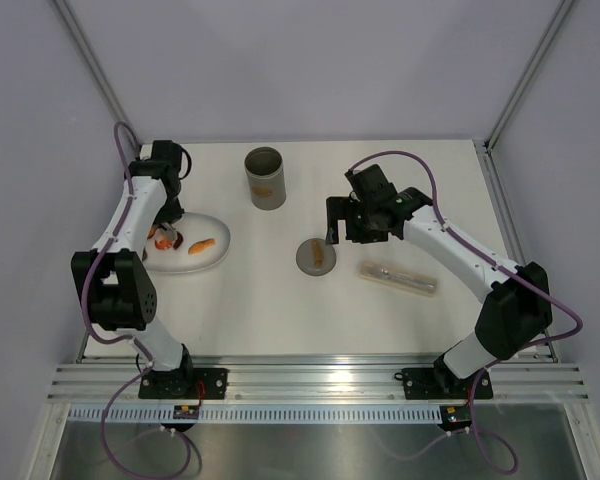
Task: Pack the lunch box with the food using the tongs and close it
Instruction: Pick up the fake food from the plate.
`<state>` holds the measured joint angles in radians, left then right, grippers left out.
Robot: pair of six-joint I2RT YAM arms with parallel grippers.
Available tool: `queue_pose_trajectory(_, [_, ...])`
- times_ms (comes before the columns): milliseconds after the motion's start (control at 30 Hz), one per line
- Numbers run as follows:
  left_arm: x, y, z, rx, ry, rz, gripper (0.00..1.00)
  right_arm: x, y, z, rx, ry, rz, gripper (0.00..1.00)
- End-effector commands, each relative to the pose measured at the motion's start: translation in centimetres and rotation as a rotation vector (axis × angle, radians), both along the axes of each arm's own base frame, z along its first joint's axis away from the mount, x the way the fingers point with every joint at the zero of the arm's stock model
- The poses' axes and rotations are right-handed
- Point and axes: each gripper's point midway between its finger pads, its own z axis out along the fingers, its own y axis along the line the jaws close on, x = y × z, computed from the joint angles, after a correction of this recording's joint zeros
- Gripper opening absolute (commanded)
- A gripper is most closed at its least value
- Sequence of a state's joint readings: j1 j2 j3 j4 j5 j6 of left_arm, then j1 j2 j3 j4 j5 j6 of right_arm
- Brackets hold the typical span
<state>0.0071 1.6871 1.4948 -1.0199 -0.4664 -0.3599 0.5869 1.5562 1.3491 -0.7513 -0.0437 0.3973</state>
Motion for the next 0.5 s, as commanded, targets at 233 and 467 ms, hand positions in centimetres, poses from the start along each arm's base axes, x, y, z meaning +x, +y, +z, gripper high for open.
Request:
queue_pose_trajectory(233, [-0.8,-3.4,2.5,-0.046,-0.094,-0.054,0.04,0.6,1.1,1.0,0.024,-0.043,0.014,0.99])
queue_pose_trajectory(467, [-1.6,-5.3,3.9,-0.050,-0.119,-0.103,0.00,0.5,1.1,0.9,0.028,-0.044,0.012,0.99])
